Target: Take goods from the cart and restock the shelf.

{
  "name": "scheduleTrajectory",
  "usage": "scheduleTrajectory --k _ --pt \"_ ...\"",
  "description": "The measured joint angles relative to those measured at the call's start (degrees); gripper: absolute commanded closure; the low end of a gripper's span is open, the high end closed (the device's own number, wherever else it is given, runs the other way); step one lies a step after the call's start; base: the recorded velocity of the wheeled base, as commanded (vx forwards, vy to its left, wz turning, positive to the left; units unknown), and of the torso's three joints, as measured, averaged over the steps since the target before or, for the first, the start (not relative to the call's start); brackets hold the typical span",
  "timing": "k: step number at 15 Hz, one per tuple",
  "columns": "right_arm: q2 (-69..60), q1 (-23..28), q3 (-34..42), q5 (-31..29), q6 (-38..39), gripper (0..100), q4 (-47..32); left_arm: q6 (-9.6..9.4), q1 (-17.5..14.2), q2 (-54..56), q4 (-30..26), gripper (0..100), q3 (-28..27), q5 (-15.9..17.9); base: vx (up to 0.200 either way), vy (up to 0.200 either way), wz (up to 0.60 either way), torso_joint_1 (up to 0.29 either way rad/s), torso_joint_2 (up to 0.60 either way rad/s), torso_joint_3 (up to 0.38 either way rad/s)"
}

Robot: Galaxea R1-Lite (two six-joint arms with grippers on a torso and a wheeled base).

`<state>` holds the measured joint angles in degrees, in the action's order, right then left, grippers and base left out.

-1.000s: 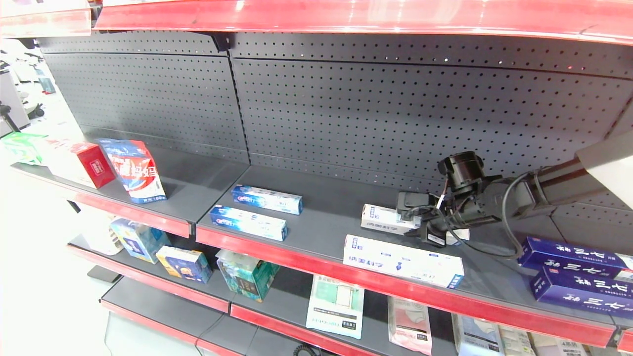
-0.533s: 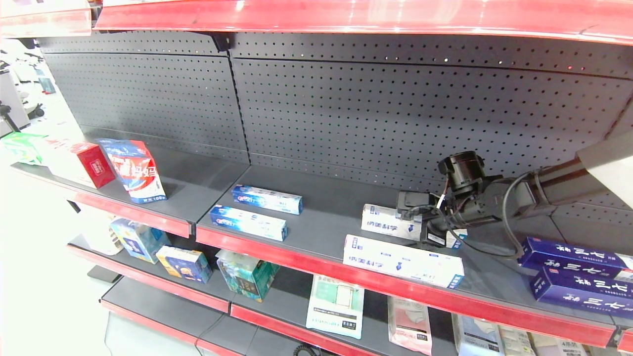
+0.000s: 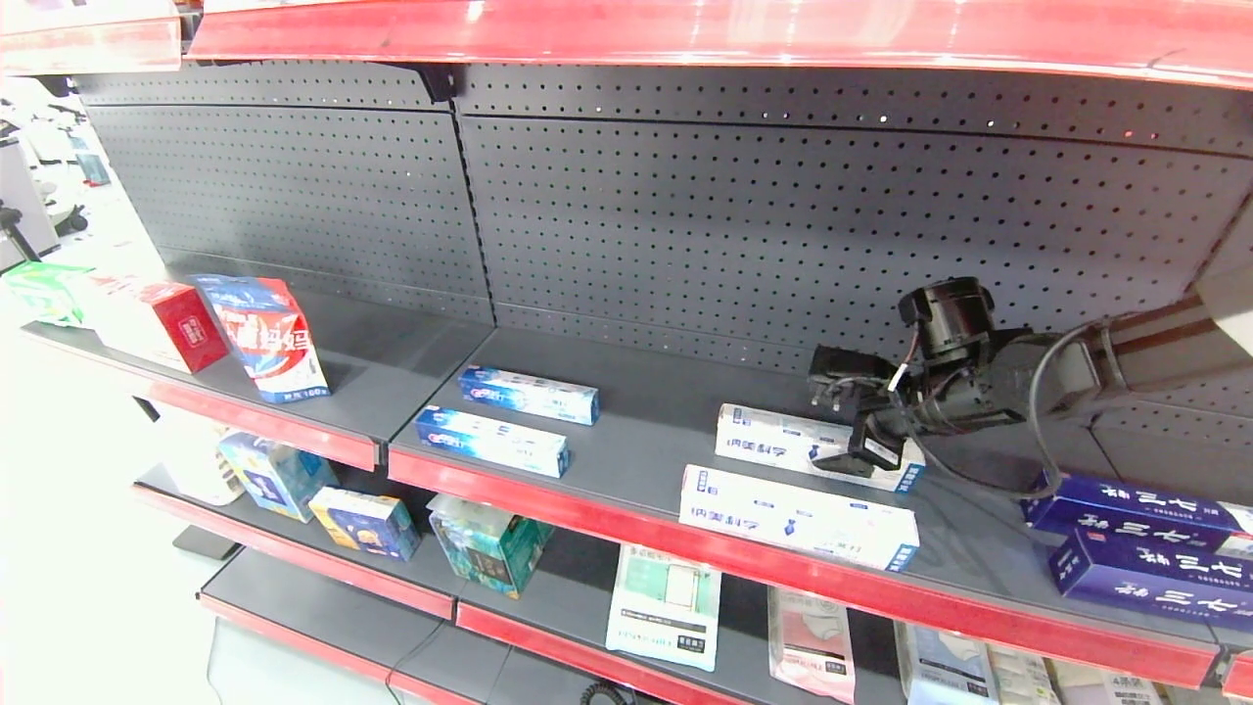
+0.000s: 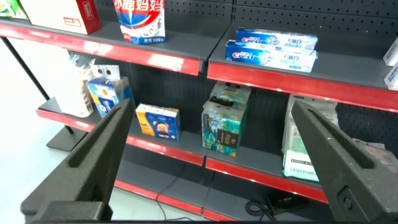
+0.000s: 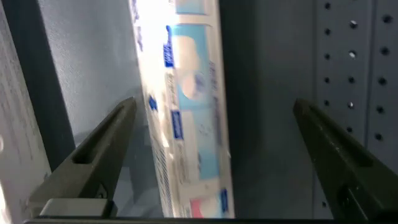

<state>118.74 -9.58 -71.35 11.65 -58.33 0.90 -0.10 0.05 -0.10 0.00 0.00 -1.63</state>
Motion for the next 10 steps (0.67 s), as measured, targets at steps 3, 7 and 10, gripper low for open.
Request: scheduleTrajectory --k 3,7,10 --pt "-2.5 2.0 1.9 0.2 3.0 0 0.0 0.0 0.0 0.0 0.0 0 0.0 0.0 0.0 0.0 0.0 0.0 0.0 0.0" --pt "-5.3 4.1 4.5 0.5 7.0 0 0.0 0.0 0.0 0.0 0.0 0 0.0 0.0 0.0 0.0 0.0 0.0 0.0 0.0" --pt "-7.6 4.1 6.6 0.8 13.9 0 0.0 0.0 0.0 0.0 0.0 0 0.0 0.0 0.0 0.0 0.0 0.0 0.0 0.0"
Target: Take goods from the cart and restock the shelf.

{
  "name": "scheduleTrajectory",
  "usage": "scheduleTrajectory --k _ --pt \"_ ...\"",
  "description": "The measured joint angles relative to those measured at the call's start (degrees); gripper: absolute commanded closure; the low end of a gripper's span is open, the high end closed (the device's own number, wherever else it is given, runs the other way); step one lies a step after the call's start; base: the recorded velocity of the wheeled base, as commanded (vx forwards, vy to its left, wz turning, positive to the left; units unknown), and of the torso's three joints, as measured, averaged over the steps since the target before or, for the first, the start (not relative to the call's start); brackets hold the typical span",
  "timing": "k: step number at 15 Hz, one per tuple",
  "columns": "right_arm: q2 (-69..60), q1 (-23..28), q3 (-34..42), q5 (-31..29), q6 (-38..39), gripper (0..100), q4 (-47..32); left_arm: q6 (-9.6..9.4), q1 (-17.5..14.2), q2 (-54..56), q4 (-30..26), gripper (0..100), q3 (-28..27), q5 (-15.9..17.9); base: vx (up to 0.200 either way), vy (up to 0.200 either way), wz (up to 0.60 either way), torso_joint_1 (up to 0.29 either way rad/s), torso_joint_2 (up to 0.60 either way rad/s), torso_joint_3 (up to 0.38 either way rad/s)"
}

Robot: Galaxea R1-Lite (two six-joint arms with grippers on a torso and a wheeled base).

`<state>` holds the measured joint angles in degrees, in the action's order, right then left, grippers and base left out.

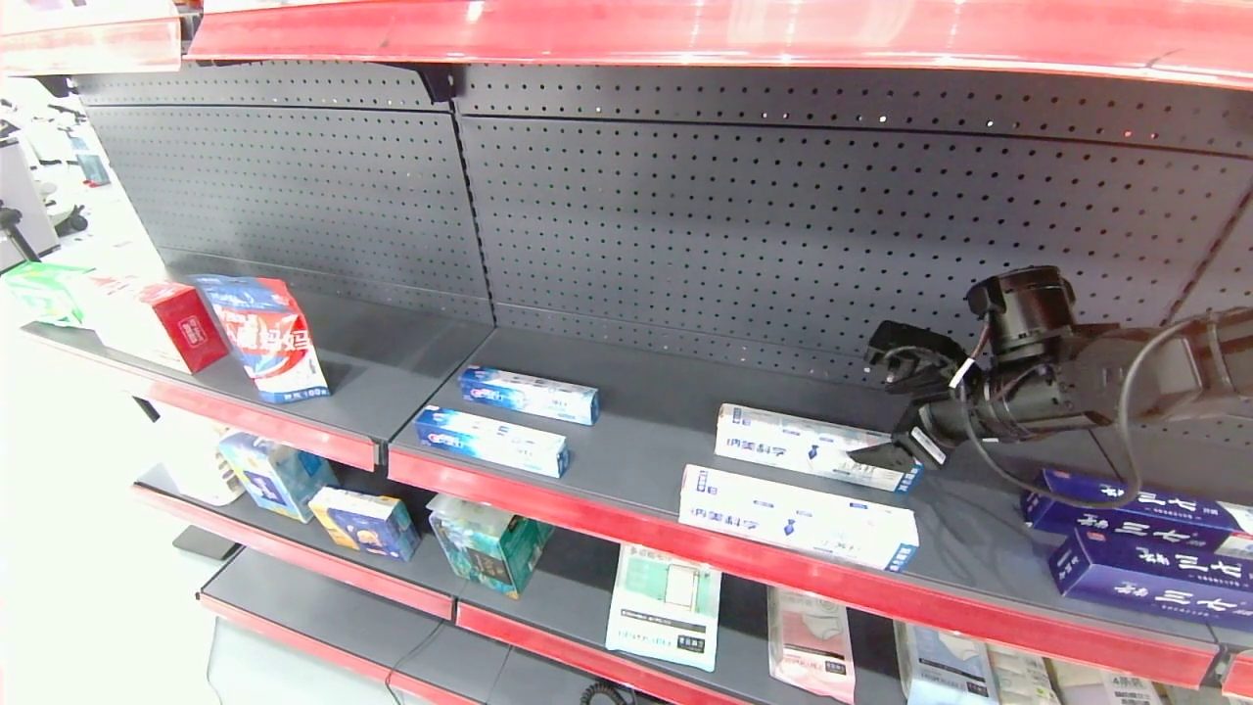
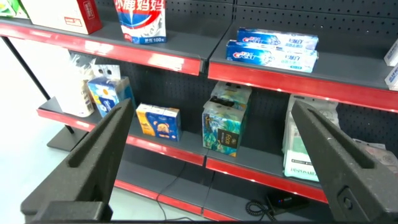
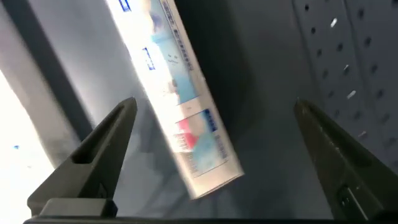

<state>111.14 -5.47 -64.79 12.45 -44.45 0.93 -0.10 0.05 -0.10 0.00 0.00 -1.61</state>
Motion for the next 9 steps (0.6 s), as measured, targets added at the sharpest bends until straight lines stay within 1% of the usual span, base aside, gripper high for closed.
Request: scheduleTrajectory --k 4,5,9 --pt "-5.0 0.6 5.8 0.1 1.5 0 -0.1 0.0 0.0 0.0 0.0 0 0.0 0.0 0.0 0.0 0.0 0.0 0.0 0.0" --pt "-6.8 0.9 7.6 0.1 3.9 0 0.0 0.0 0.0 0.0 0.0 0 0.0 0.0 0.0 0.0 0.0 0.0 0.0 0.0" --pt "-15.2 2.5 13.7 -0.3 21.0 0 2.6 0.0 0.1 0.0 0.0 0 0.0 0.0 0.0 0.0 0.0 0.0 0.0 0.0"
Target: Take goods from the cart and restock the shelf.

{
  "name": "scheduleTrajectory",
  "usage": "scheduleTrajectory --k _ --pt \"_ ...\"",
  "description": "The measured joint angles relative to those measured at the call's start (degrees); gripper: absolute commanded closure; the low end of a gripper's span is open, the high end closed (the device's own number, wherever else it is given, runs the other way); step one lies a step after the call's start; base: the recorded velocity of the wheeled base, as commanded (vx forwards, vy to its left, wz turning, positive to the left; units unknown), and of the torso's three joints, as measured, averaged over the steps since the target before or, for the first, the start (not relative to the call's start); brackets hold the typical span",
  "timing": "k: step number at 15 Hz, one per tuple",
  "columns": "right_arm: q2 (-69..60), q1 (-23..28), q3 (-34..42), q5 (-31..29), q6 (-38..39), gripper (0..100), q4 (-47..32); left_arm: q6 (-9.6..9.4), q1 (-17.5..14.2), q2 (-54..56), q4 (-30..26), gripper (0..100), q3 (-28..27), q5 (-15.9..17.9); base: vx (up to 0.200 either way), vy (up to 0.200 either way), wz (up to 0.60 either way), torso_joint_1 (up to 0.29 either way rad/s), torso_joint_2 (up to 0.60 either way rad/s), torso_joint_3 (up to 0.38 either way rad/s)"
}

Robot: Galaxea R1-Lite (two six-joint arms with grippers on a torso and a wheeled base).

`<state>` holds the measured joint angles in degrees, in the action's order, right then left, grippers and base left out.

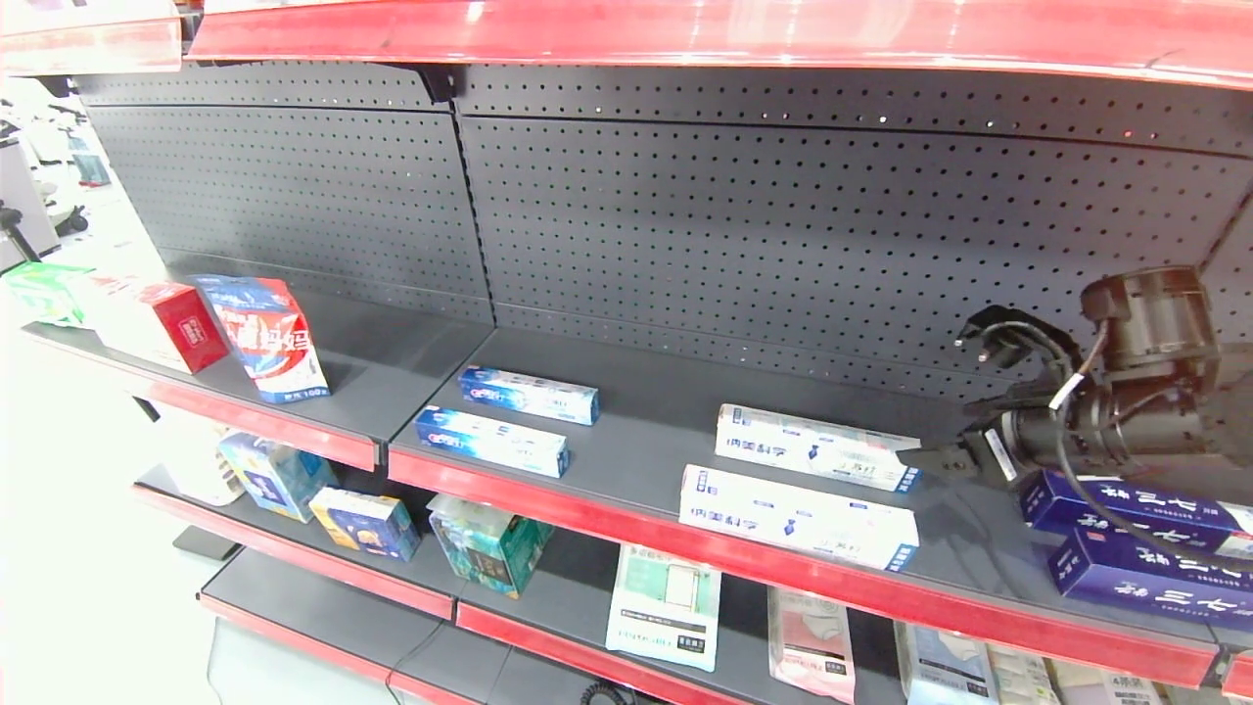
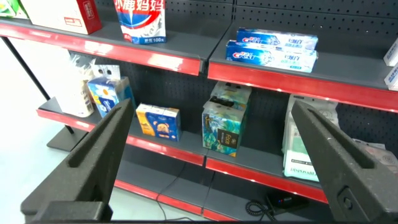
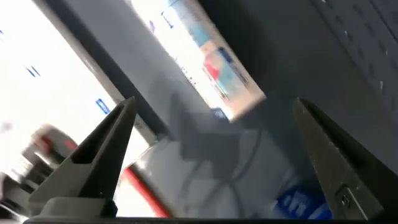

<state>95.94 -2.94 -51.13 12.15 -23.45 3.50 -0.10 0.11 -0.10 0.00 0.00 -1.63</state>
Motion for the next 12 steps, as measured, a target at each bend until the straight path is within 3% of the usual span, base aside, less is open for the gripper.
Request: scheduleTrajectory --k 5,8,9,12 --pt "-18.8 5.6 20.2 -1.8 6.0 0 7.5 0.0 0.0 0.0 0.0 0 0.0 0.0 0.0 0.0 0.0 0.0 0.0 0.0" --pt "-33.2 9.0 30.6 -11.8 7.6 0 8.8 0.0 0.0 0.0 0.0 0 0.0 0.0 0.0 0.0 0.0 0.0 0.0 0.0" --pt "-38.4 9.6 33.8 -12.5 9.5 0 8.9 0.0 0.0 0.0 0.0 0 0.0 0.0 0.0 0.0 0.0 0.0 0.0 0.0" --pt "-53.8 10.8 41.5 -6.6 15.1 0 8.6 0.0 0.0 0.0 0.0 0 0.0 0.0 0.0 0.0 0.0 0.0 0.0 0.0"
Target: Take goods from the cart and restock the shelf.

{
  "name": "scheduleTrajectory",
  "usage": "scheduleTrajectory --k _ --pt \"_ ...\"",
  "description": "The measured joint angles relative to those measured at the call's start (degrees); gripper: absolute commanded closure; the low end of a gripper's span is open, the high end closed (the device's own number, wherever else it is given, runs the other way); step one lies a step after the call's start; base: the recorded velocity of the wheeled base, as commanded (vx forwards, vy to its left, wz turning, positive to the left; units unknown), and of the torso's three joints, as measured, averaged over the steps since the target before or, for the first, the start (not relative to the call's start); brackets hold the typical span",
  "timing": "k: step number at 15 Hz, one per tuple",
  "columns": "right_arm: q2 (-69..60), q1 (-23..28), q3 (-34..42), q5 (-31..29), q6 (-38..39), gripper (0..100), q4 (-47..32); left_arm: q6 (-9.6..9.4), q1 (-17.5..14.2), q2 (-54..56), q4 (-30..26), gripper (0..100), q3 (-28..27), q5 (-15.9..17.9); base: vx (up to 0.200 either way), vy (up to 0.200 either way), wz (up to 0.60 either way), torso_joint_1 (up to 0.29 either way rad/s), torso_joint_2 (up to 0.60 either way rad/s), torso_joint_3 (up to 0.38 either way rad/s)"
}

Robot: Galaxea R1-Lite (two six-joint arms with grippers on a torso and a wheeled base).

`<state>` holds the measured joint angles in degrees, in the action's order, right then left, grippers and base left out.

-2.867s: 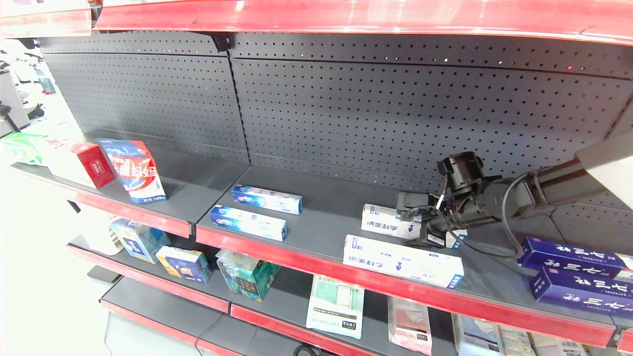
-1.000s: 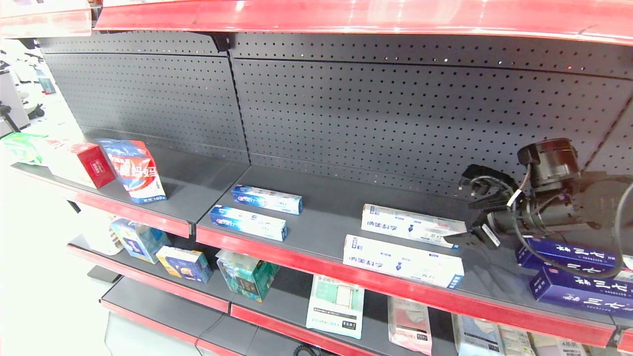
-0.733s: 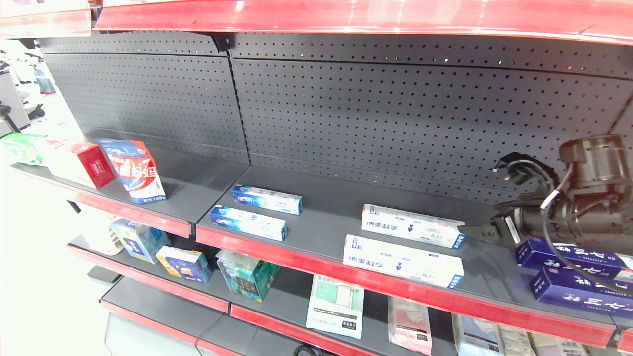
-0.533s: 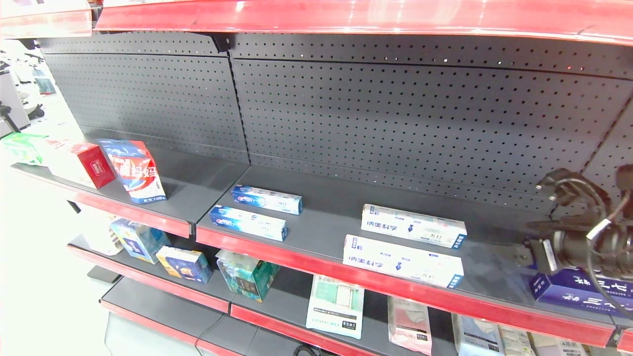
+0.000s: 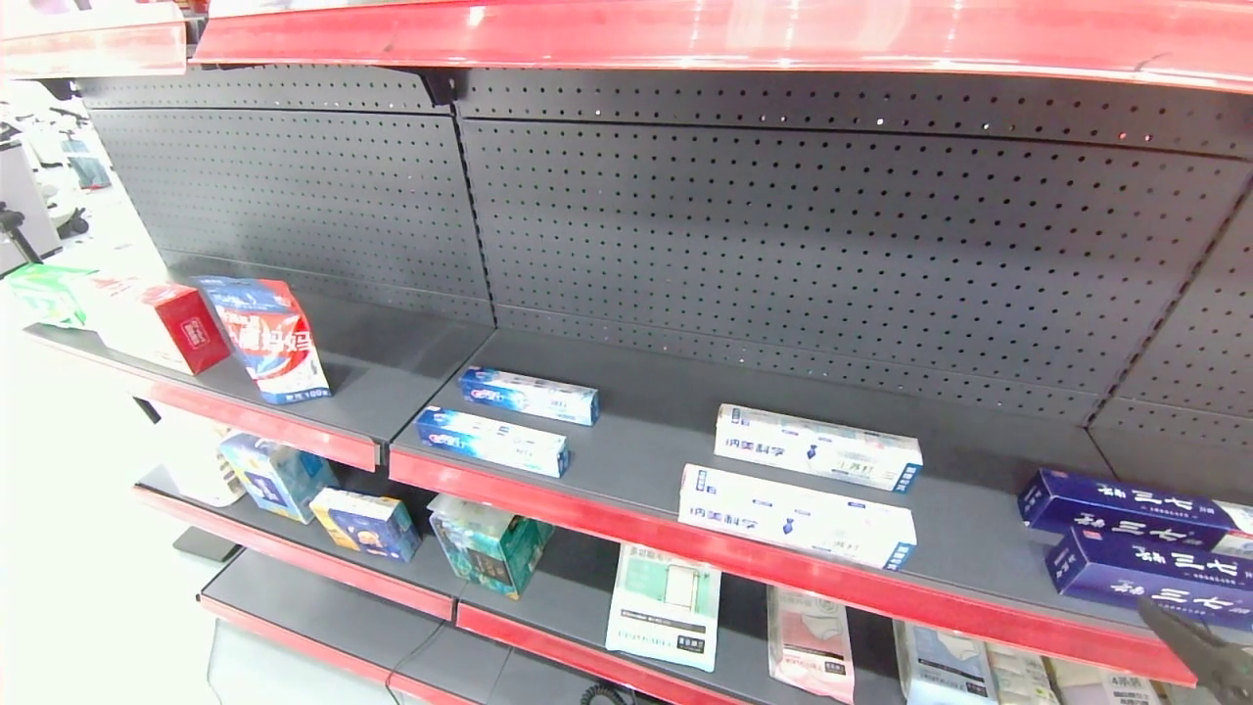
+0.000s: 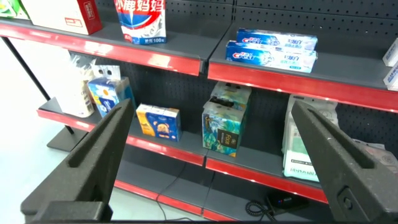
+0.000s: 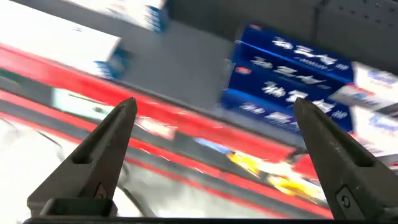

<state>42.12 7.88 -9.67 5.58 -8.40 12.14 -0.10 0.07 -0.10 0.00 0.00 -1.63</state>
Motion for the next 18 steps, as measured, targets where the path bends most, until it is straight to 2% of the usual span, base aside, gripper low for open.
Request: scheduleTrajectory --k 3,6,9,10,12,13,18 --pt "-14.5 0.7 6.5 2.2 1.5 0 -4.1 0.0 0.0 0.0 0.0 0 0.0 0.0 0.0 0.0 0.0 0.0 0.0 0.0" --pt "-22.4 0.7 6.9 3.2 7.4 0 -7.5 0.0 0.0 0.0 0.0 0 0.0 0.0 0.0 0.0 0.0 0.0 0.0 0.0" --pt "-28.6 -0.8 8.2 3.2 7.4 0 -9.4 0.0 0.0 0.0 0.0 0 0.0 0.0 0.0 0.0 0.0 0.0 0.0 0.0" --pt "-31.1 -1.2 8.5 2.0 6.9 0 -10.2 0.0 0.0 0.0 0.0 0 0.0 0.0 0.0 0.0 0.0 0.0 0.0 0.0" --pt "-34.3 -1.5 9.0 -5.6 7.5 0 -11.5 0.0 0.0 0.0 0.0 0 0.0 0.0 0.0 0.0 0.0 0.0 0.0 0.0" --pt "-35.1 -1.6 9.3 -7.3 8.0 0 -11.8 0.0 0.0 0.0 0.0 0 0.0 0.0 0.0 0.0 0.0 0.0 0.0 0.0" --pt "-36.7 -1.7 9.6 -7.3 7.9 0 -11.8 -0.12 0.0 0.0 0.0 0 0.0 0.1 0.0 0.0 0.0 0.0 0.0 0.0"
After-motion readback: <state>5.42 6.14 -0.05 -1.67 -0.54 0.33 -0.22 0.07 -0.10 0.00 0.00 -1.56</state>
